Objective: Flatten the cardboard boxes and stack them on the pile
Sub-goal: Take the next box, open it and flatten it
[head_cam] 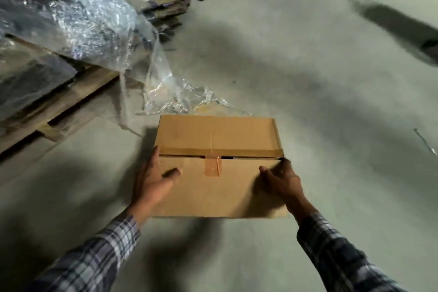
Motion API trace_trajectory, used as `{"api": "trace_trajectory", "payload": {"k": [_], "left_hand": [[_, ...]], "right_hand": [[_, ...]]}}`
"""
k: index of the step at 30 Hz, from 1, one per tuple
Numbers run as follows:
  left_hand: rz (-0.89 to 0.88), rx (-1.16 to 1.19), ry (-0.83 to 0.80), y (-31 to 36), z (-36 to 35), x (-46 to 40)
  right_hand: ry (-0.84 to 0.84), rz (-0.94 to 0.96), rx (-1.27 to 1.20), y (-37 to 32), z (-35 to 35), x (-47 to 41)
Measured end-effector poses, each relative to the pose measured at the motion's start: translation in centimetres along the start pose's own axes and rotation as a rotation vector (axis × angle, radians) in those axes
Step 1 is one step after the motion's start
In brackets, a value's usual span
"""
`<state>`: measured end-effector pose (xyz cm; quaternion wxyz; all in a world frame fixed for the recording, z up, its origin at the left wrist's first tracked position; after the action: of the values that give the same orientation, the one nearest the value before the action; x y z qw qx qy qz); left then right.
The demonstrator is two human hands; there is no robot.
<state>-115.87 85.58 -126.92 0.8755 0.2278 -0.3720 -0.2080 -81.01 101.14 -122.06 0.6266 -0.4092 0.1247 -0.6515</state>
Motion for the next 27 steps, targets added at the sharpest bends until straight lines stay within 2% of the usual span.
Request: {"api": "trace_trajectory", "payload": {"k": [3, 6, 10, 14, 19, 22, 25, 27], "left_hand": [[-0.109, 0.082, -0.062, 3.9, -3.9, -3.3], [-0.193, 0.072, -0.042, 10.2, -4.6, -1.0], [-0.208, -0.102, 0.080, 13.2, -5.4, -2.4], [-0.218, -0.323, 0.012, 13.2, -6.6, -4.2], [-0.386, -0.529, 0.118, 14.1, -7.8, -4.7], [-0.515, -0.601, 0.204, 13.6, -8.5, -3.8], [-0.649, -0.622, 0.174, 13.2, -8.6, -2.9], [-0.815, -0.624, 0.167, 13.1, -8.8, -2.5]], "right_hand": [[0.079, -0.014, -0.029, 2.3, 3.1, -1.4], [0.097, -0.020, -0.035, 3.6, 4.3, -2.4], [0.056, -0.040, 0.007, 5.2, 4.5, -3.9], [0.003, -0.090, 0.149, 5.0, 4.2, -4.9], [0.160, 0.251, 0.789, 0.8, 1.5, -6.3], [0.105, 0.503, 0.907, -1.5, -1.7, -7.4], [0.084, 0.729, 0.980, -3.2, -3.5, -8.1], [0.088, 0.837, 1.034, -4.0, -4.1, -8.5]]}}
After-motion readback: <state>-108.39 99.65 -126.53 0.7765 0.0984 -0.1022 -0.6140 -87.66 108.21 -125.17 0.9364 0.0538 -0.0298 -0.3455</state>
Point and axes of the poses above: each hand's wrist, its own x-axis away from the middle knuckle, its own z-axis out of the back of the hand, y = z × x, the point moved 4 cm from there along -x, towards the middle knuckle, and after that the axes turned 11 degrees about z, right-handed, at the moved point
